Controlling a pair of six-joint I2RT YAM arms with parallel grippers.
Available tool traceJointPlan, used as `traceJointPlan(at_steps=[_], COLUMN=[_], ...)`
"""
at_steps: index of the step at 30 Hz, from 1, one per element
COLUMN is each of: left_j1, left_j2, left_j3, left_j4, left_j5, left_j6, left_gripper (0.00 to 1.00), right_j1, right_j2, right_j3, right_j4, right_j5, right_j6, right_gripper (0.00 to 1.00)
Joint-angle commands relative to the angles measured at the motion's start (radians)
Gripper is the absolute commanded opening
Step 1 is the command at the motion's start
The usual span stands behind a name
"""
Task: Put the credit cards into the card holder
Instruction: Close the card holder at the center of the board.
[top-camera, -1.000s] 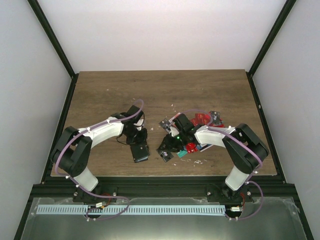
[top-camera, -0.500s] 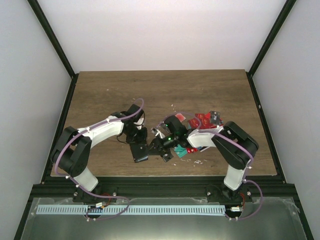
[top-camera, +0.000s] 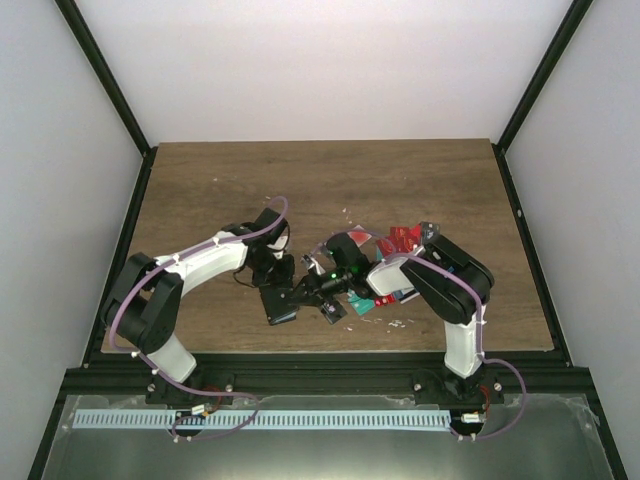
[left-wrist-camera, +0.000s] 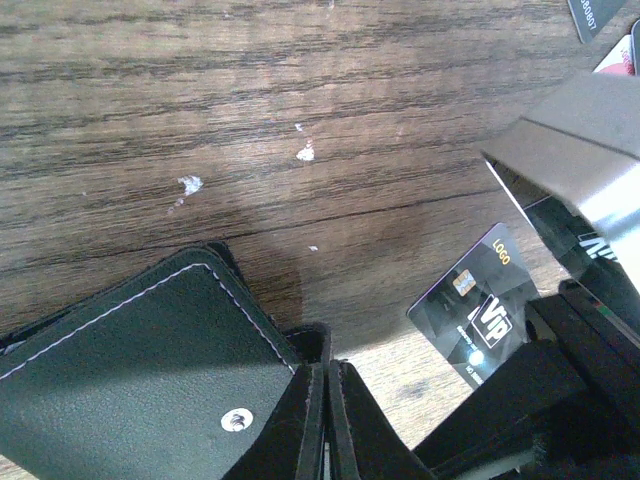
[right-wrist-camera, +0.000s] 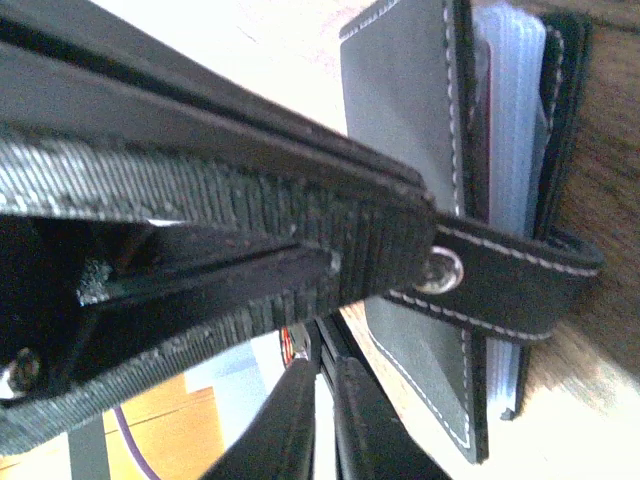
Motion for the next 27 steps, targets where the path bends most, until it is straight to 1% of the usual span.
traceJointPlan(at_steps=[1,3,14,18,27], left_j1=[-0.003,-0.002,-0.003,-0.002,-0.002], left_j2=[-0.005,-0.009,-0.024,-0.032,-0.041], left_j3=[0.005,0.007,0.012,-0.002,-0.041], left_j4=[0.006,0.003,-0.051,-0.070,-0.064], left_j5=[0.000,-0.005,-0.074,-0.119,-0.123], left_j6=[-0.003,0.000,0.045,0.061,0.061], left_gripper=[0.04,0.04,0.04,0.04,0.04], right_j1=[0.000,-0.001,-0.004,-0.004,-0.004], right_j2=[0.049,0.062,0.097,0.100,0.106], right_j3=[0.000,-0.002,0.013,0.021,0.044], right_j4=[0.004,-0.052,-0.271,-0.297,-0.339], right_j5=[0.050,0.074,0.155,0.163,0.182], right_j6=[0.011,-0.004,-0.031,-0.036,-0.048], right_gripper=[0.03,0.01,0.01,0.01,0.01])
